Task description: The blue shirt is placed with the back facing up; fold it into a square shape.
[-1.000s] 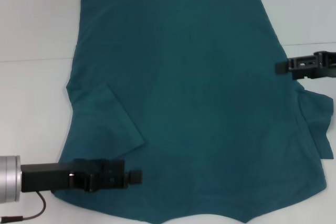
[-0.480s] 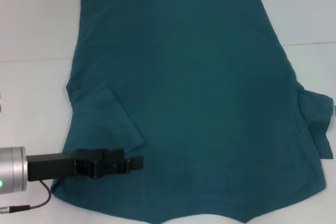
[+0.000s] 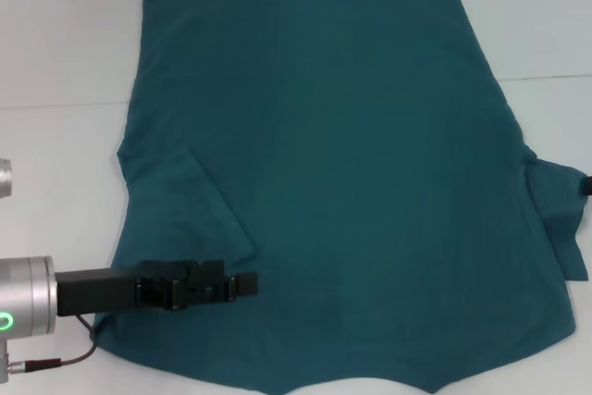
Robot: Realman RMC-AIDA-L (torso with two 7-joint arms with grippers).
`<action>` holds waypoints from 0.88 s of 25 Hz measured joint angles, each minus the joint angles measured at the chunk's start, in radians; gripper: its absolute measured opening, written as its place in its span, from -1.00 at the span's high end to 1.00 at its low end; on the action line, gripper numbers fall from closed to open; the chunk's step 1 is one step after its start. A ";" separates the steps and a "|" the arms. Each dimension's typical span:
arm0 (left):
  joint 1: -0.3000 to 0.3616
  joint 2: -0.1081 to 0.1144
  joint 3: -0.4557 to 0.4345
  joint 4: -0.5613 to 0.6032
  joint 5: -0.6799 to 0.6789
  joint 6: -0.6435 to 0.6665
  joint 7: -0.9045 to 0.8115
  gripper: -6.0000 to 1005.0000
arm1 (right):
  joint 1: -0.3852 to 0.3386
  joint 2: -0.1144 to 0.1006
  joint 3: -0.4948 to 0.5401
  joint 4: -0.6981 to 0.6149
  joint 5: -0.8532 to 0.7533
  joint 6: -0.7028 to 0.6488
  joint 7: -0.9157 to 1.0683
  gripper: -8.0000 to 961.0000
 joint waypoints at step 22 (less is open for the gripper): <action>0.009 0.000 -0.001 -0.014 -0.002 -0.030 -0.001 -0.80 | 0.076 0.037 -0.050 0.153 -0.008 0.191 0.001 -0.81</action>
